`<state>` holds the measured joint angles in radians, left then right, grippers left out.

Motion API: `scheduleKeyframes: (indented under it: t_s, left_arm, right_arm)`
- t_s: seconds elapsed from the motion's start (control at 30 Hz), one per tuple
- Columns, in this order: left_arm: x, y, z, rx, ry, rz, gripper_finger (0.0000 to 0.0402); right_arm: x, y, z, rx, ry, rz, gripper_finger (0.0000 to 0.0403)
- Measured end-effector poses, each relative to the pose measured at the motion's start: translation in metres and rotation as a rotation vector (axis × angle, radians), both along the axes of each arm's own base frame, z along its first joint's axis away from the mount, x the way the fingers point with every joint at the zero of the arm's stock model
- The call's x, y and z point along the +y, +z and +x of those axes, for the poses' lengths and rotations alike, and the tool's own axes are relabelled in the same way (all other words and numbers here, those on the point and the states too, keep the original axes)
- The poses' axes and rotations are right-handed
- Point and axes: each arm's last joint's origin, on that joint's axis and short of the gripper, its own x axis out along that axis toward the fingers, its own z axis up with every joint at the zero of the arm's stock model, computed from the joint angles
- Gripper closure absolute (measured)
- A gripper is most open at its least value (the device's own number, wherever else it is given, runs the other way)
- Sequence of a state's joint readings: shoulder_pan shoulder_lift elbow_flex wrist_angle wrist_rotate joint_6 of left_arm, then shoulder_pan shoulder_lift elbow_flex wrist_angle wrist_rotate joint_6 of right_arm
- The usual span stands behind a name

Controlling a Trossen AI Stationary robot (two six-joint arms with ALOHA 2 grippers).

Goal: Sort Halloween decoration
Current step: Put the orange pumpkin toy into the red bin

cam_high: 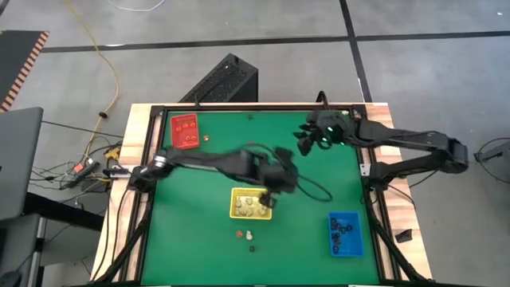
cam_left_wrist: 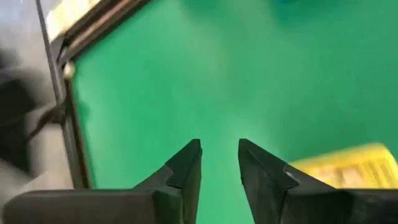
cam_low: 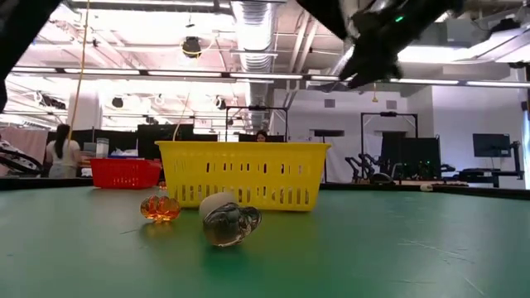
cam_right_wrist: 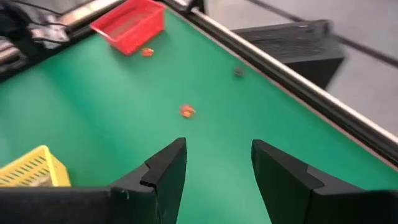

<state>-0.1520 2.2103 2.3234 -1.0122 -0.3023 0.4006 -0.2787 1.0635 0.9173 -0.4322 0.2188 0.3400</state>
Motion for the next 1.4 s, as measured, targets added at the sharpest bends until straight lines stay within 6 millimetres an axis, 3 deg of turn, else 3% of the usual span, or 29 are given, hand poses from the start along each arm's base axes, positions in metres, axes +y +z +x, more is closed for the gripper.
scheduleKeyframes:
  t_s: [0.17, 0.33, 0.57, 0.7, 0.9, 1.03, 1.1, 1.23, 1.4]
  left_arm:
    - [0.019, 0.044, -0.050, 0.085, 0.091, -0.045, 0.0331]
    - [0.034, 0.109, -0.127, 0.029, 0.249, -0.047, 0.0345]
    - [0.035, 0.134, -0.222, -0.176, 0.366, -0.081, 0.0346]
    - [0.031, 0.107, -0.262, -0.385, 0.302, -0.177, 0.0346]
    - [0.030, 0.019, -0.295, -0.683, 0.089, -0.276, 0.0346]
    - [0.036, -0.038, -0.314, -0.824, 0.071, -0.255, 0.0346]
    - [0.041, -0.057, -0.325, -0.890, 0.078, -0.231, 0.0346]
    - [0.051, -0.071, -0.345, -1.020, 0.112, -0.180, 0.0346]
    - [0.061, -0.067, -0.366, -1.115, 0.160, -0.188, 0.0346]
  right_arm:
    - [-0.029, -0.023, 0.041, -0.052, 0.089, 0.022, 0.0191]
    - [-0.046, -0.057, 0.080, -0.080, 0.100, -0.006, 0.0191]
    - [-0.037, -0.119, 0.130, -0.087, 0.171, -0.009, 0.0191]
    - [-0.022, -0.152, 0.150, -0.099, 0.146, -0.061, 0.0191]
    - [-0.016, -0.186, 0.164, -0.137, 0.069, -0.128, 0.0191]
    - [-0.025, -0.199, 0.166, -0.156, -0.010, -0.163, 0.0191]
    - [-0.031, -0.201, 0.168, -0.147, -0.034, -0.174, 0.0191]
    - [-0.040, -0.204, 0.171, -0.109, -0.020, -0.163, 0.0191]
    - [-0.050, -0.201, 0.176, -0.042, -0.006, -0.139, 0.0191]
